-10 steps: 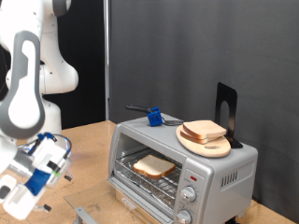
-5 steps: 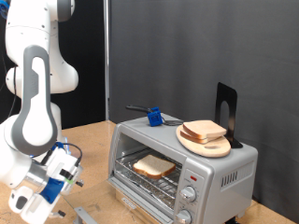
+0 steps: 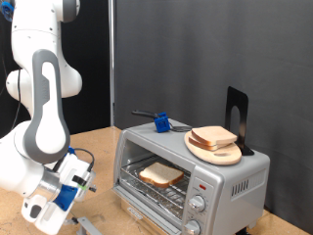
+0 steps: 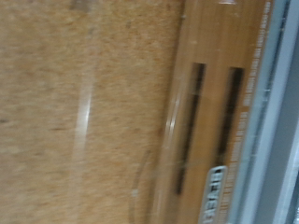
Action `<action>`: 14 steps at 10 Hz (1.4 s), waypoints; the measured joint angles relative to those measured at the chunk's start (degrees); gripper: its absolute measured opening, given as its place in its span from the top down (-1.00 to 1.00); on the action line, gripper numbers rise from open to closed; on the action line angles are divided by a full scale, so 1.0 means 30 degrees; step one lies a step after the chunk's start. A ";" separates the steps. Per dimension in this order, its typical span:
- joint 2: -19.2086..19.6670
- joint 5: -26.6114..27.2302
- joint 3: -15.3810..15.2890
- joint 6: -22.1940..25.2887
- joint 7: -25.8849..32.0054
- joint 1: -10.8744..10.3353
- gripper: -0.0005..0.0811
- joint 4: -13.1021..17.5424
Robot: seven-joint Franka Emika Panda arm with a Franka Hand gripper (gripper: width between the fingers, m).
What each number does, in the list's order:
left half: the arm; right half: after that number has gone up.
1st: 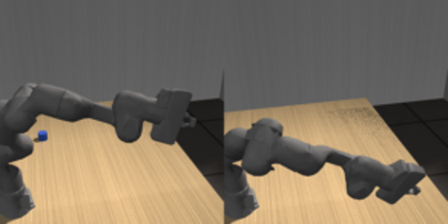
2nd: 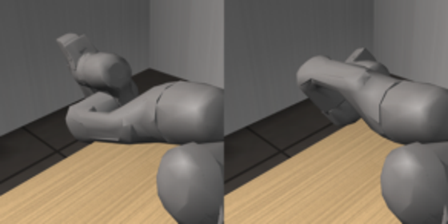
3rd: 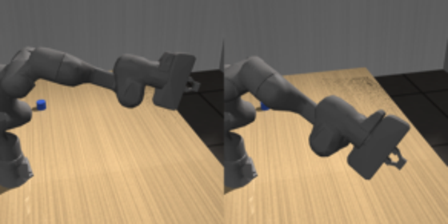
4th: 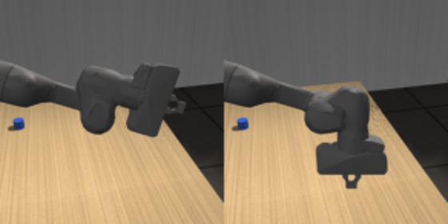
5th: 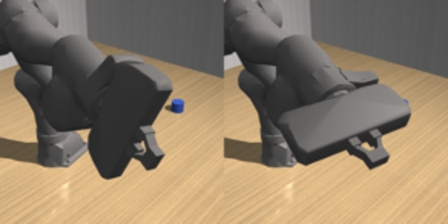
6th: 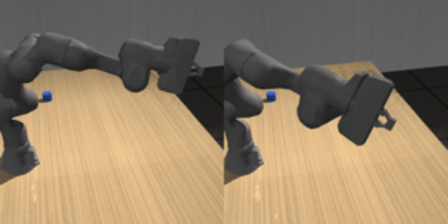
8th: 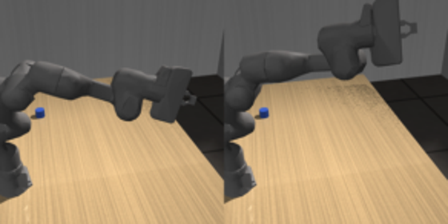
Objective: Make a piece of toast with the oven
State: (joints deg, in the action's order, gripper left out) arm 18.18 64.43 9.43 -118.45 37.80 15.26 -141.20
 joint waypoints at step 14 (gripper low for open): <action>-0.7433 0.0277 -0.0211 0.6385 -0.6284 0.0141 -0.99 -0.1626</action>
State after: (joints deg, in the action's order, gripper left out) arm -4.12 65.26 8.79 -99.30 18.95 15.68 -146.08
